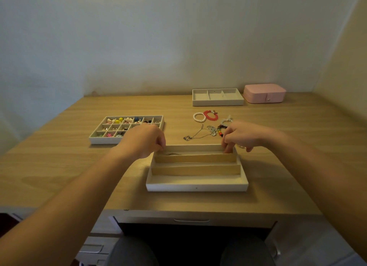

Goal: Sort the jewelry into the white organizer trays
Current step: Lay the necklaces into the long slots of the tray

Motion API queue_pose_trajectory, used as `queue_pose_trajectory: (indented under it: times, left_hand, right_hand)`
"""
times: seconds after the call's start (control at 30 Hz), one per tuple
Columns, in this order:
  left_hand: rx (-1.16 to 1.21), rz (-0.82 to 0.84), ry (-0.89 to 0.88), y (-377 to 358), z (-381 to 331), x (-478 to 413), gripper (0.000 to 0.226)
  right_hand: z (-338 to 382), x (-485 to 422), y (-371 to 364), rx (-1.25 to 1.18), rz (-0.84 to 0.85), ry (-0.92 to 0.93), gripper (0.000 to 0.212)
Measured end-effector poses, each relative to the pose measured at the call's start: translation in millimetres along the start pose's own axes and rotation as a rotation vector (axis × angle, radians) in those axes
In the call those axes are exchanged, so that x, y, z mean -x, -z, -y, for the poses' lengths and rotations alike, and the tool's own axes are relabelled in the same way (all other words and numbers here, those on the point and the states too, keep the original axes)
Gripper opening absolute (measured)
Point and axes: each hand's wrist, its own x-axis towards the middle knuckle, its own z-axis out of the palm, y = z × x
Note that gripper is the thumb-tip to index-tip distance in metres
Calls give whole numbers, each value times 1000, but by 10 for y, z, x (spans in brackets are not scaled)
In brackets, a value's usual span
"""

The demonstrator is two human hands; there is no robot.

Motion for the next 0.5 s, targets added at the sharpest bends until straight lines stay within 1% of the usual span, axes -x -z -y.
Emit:
queue_pose_trajectory:
  times: [0.17, 0.27, 0.33, 0.4, 0.43, 0.5]
  left_hand:
    - [-19, 11, -41, -14, -10, 2, 14]
    - [-20, 28, -36, 0, -25, 2, 15]
    - [2, -7, -40, -9, -27, 5, 15]
    - [94, -64, -42, -31, -15, 9, 15]
    - [168, -63, -35, -42, -5, 12, 16]
    - [271, -8, -12, -57, 9, 21, 18]
  right_hand:
    - [23, -5, 5, 9, 10, -15, 25]
    - [52, -2, 3, 22, 5, -27, 26]
    - [65, -1, 2, 28, 3, -28, 25]
    - [69, -6, 0, 25, 2, -32, 25]
    - [67, -6, -1, 19, 1, -35, 26]
    - [65, -8, -1, 7, 0, -43, 27]
